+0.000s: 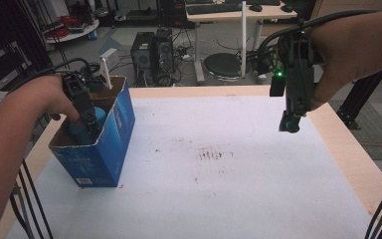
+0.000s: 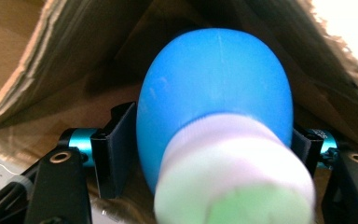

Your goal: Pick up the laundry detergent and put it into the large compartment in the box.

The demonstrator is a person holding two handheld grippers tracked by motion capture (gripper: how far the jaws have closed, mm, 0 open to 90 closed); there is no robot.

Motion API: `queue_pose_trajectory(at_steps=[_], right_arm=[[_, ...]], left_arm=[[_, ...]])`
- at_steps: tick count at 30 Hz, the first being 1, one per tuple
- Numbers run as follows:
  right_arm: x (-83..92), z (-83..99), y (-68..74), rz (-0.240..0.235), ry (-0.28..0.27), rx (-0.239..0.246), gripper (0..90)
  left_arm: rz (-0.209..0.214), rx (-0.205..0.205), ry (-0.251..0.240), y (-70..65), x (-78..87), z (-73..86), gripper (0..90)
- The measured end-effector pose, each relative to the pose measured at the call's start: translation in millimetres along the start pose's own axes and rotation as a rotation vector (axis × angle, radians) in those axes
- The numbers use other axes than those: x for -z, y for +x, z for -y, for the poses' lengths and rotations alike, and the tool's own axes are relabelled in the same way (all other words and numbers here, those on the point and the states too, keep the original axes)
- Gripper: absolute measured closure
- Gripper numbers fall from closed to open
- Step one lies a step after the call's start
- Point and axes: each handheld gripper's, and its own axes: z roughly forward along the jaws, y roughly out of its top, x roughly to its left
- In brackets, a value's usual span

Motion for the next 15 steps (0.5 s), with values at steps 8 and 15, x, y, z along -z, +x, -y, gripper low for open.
queue_pose_trajectory(at_steps=[8, 15], right_arm=[[0.2, 0.2, 1.1, 0.0, -0.005, -0.003, 2.6], [0.4, 0.7, 1.4, -0.002, -0.004, -0.003, 2.6]], left_arm=[[-0.012, 0.01, -0.011, -2.8, 8.2, 1.7, 28.1], [-0.026, 0.038, -0.023, -1.7, 20.5, 6.4, 23.6]])
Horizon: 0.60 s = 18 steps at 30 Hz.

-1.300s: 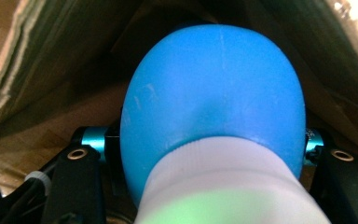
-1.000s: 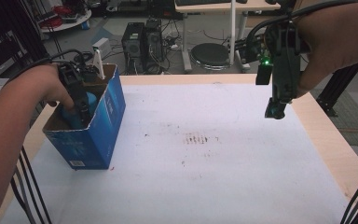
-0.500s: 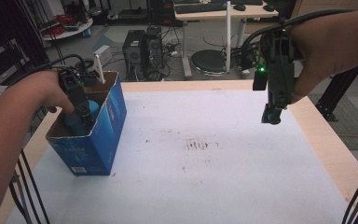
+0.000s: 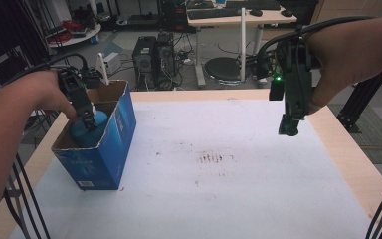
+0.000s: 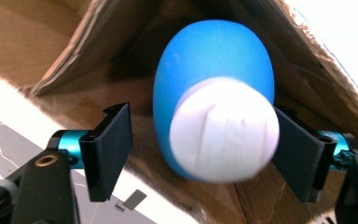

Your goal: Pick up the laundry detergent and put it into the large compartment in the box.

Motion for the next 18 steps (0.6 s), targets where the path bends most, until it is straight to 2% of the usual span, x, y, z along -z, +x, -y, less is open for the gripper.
queue_pose_trajectory(at_steps=[2, 9, 13, 14, 16, 18], right_arm=[[0.2, 0.2, -0.6, 0.001, -0.001, 0.004, 2.6], [0.7, -0.5, -0.6, 0.002, 0.002, 0.005, 2.6], [1.4, -1.0, -0.2, 0.001, 0.002, 0.007, 2.6], [1.6, -0.7, -0.4, 0.002, 0.0, 0.01, 2.6], [1.9, 0.0, -0.6, 0.001, -0.002, 0.01, 2.6], [2.1, 0.2, -0.5, 0.003, 0.0, 0.006, 2.6]], left_arm=[[-0.005, -0.01, 0.005, -1.4, 6.8, 0.6, 22.7], [0.001, 0.016, -0.016, -5.2, 17.4, 0.4, 19.3], [-0.022, 0.005, -0.013, -6.7, 30.3, 0.0, 16.4], [-0.022, 0.016, -0.021, -7.8, 31.9, 0.2, 16.2], [-0.038, 0.0, -0.019, -8.1, 37.0, -0.2, 14.1], [-0.038, 0.0, -0.019, -8.1, 37.0, -0.2, 13.4]])
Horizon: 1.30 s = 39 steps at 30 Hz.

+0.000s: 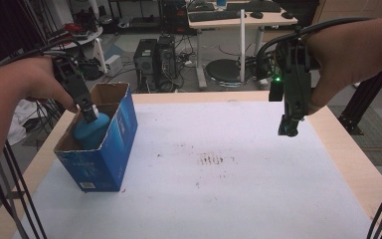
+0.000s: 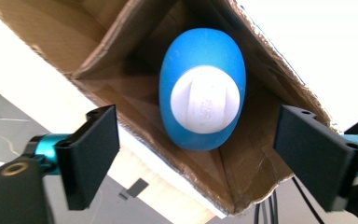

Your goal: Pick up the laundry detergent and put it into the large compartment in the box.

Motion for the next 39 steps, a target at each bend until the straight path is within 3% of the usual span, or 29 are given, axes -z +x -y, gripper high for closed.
queue_pose_trajectory(at_steps=[6, 11, 15, 21, 23, 24, 33, 39], right_arm=[[-1.9, 2.6, -0.2, -0.003, 0.001, -0.005, 2.6], [-1.4, 3.0, 0.0, -0.001, -0.005, -0.007, 2.6], [-1.7, 3.6, 0.2, -0.003, -0.002, -0.008, 2.6], [-1.4, 5.5, 1.2, -0.004, -0.003, -0.012, 2.6], [-1.2, 5.6, 1.5, -0.006, -0.002, -0.012, 2.6], [-2.0, 5.7, 2.2, -0.004, -0.004, -0.015, 2.6], [-3.6, 4.9, 5.8, -0.006, -0.002, -0.027, 2.6], [-6.1, 2.5, 6.5, 0.006, 0.002, -0.013, 2.6]], left_arm=[[0.011, -0.064, -0.002, -15.8, 12.4, -3.1, 8.0], [-0.019, -0.106, -0.019, -30.7, 21.4, -9.1, 3.7], [-0.005, -0.156, -0.027, -43.8, 27.2, -15.2, 3.6], [-0.003, -0.202, -0.038, -62.5, 31.2, -25.7, 1.6], [-0.003, -0.202, -0.038, -62.5, 31.2, -25.7, 1.6], [0.0, -0.243, -0.041, -71.7, 31.7, -32.0, 1.6], [0.014, -0.37, -0.022, -103.6, 31.5, -48.6, 1.6], [0.085, -0.459, -0.012, -118.3, 25.9, -61.6, 1.6]])
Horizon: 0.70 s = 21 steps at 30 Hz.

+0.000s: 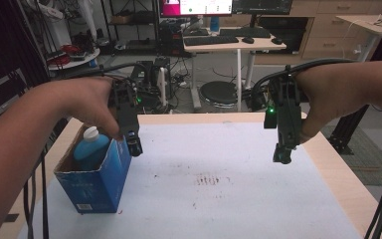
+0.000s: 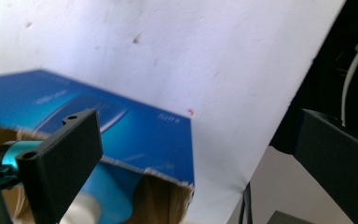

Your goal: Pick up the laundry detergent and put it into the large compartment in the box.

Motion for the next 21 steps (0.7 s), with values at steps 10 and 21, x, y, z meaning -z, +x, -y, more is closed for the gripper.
queue_pose_trajectory(at_steps=[10, 21], right_arm=[[-3.4, 3.5, -3.8, 0.011, 0.002, 0.006, 2.6], [-3.5, 3.2, -9.0, 0.012, -0.004, 0.01, 2.6]], left_arm=[[0.027, -0.131, -0.014, -6.3, -9.8, -27.2, 1.6], [0.036, -0.156, 0.007, -2.3, -20.3, -42.6, 1.7]])
